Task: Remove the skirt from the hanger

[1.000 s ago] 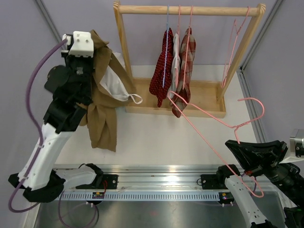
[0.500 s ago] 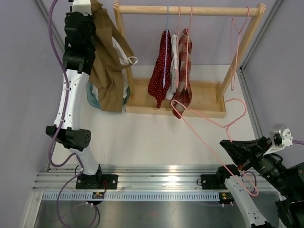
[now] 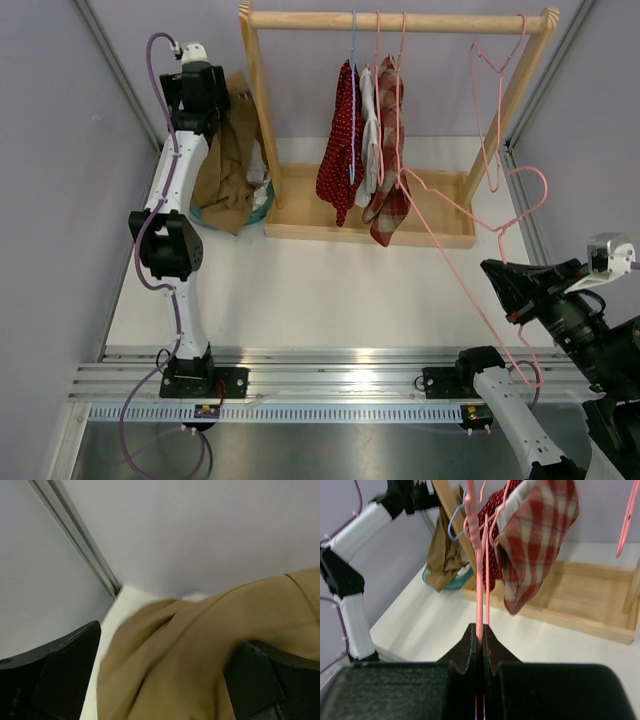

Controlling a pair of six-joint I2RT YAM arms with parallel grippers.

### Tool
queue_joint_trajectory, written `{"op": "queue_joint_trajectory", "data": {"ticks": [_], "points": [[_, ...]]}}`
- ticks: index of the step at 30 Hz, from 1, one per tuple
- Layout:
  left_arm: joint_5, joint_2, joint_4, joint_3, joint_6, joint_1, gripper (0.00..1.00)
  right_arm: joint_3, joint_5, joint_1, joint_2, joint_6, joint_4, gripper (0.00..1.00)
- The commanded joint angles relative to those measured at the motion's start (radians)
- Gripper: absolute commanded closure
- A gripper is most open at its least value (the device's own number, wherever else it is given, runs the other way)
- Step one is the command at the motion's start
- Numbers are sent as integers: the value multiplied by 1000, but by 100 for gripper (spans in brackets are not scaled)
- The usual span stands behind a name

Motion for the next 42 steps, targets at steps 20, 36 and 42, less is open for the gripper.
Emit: {"op": "queue_joint_trajectory", "data": {"ticks": [20,36,42], "points": [[333,-964,-244,-1000,-251,-17,1,581,425,5,860,-72,383,100],[321,-1055,-165,-1177,-316,-17,1,425,533,4,946,-39,397,100],[307,-1067,-159,-1194,-350,-17,1,415,562,5,866,-46,342,1]]}}
